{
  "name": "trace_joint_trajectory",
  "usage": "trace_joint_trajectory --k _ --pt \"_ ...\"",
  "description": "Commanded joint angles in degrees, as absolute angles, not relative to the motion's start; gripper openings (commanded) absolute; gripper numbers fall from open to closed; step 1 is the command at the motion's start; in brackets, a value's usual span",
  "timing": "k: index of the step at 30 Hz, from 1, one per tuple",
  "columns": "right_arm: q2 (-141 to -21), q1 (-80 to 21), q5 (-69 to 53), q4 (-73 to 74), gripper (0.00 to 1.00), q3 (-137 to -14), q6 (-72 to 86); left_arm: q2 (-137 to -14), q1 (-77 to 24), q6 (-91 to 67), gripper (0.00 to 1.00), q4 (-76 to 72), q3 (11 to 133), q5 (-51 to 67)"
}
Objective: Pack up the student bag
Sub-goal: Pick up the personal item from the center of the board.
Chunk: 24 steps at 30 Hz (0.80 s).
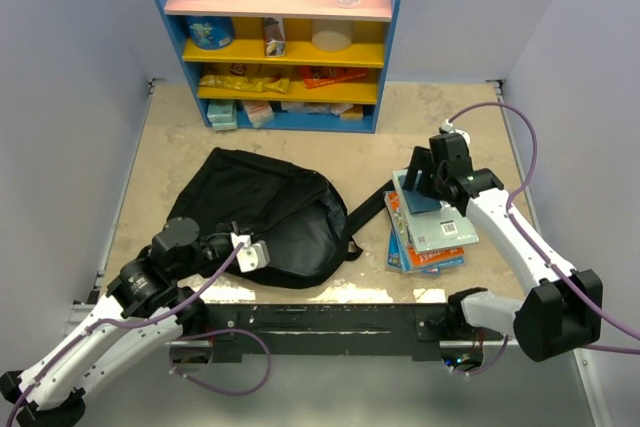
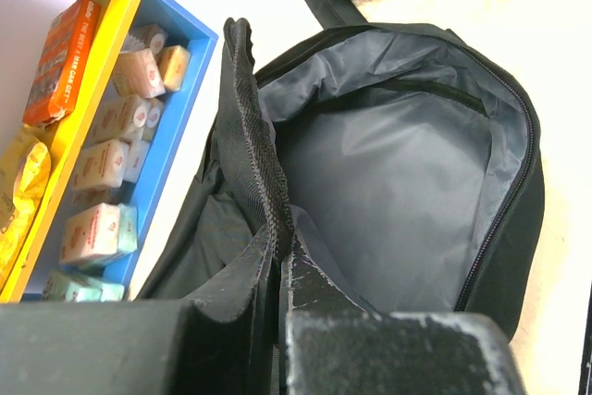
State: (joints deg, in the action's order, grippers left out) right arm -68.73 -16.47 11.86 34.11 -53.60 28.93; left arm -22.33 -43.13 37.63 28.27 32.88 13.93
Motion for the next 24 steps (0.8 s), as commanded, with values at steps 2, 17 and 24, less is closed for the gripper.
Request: trace_joint_trajectory --k 2,17,24 --pt "-69.0 -17.49 7.92 37.53 0.72 -52.47 32.86 -21.45 -43.07 36.56 0.0 23.73 32.7 15.47" --pt "-62.76 -17.93 10.72 37.27 0.0 -50.19 38.23 -22.76 -43.15 36.83 0.0 23.73 33.75 16.52" --pt "-59.68 -17.93 1.24 29.45 0.0 -53.43 37.09 -22.94 -43.07 35.77 0.0 22.5 33.93 15.74"
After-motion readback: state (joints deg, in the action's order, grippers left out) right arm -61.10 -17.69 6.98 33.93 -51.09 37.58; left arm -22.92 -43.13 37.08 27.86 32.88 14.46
